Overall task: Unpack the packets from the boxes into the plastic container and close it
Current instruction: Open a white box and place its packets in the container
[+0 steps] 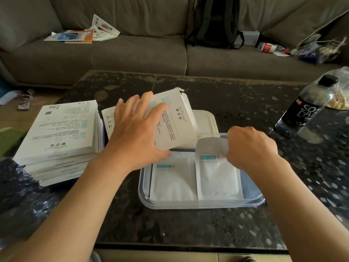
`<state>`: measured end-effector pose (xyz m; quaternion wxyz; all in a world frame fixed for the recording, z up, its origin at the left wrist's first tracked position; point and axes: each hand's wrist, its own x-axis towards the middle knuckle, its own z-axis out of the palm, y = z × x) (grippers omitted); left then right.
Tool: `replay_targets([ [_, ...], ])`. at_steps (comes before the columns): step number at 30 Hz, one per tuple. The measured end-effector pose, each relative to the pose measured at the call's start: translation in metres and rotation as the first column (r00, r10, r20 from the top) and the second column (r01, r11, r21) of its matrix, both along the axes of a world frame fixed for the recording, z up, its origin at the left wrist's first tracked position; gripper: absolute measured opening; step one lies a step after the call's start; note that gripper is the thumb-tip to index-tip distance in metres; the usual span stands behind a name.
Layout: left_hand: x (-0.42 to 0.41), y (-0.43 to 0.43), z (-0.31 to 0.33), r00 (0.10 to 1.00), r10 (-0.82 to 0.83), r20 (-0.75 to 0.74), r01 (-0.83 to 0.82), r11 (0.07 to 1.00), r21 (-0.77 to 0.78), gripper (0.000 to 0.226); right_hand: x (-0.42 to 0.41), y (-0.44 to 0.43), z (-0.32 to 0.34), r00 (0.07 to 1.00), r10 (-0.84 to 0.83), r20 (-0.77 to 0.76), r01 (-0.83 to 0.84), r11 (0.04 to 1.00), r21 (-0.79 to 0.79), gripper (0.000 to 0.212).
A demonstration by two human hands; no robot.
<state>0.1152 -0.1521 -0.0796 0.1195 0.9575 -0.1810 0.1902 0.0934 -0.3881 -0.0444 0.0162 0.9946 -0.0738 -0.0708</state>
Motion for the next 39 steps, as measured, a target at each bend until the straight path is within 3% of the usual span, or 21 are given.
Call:
replay_targets([
  [5, 0.000, -0.001, -0.001, 1.000, -0.014, 0.005, 0.014, 1.000, -0.006, 0.105, -0.001, 0.004, -0.004, 0.998, -0.038, 0.056, 0.041, 0.998, -0.045, 0.031],
  [9, 0.001, -0.002, -0.002, 1.000, -0.015, 0.002, 0.015, 1.000, -0.011, 0.104, 0.000, 0.006, -0.005, 0.996, 0.080, 0.038, -0.080, 0.997, 0.005, 0.031],
  [13, 0.000, -0.003, -0.003, 1.000, -0.021, -0.001, 0.021, 1.000, -0.005, 0.105, 0.000, 0.007, -0.023, 0.921, 0.358, -0.153, -0.343, 0.932, 0.115, 0.071],
  [20, 0.000, -0.002, -0.002, 1.000, -0.021, -0.010, 0.021, 1.000, -0.008, 0.105, -0.002, 0.007, -0.046, 0.838, 0.448, -0.311, -0.429, 0.894, 0.131, 0.108],
  [31, -0.001, -0.002, -0.002, 0.999, -0.020, -0.041, 0.020, 1.000, -0.004, 0.106, 0.000, 0.005, -0.048, 0.848, 0.352, -0.396, -0.339, 0.935, 0.105, 0.111],
  [39, -0.002, -0.003, -0.002, 0.998, -0.018, -0.067, 0.019, 1.000, 0.019, 0.107, -0.008, 0.015, -0.047, 0.850, 0.307, -0.428, -0.362, 0.931, -0.050, 0.096],
])
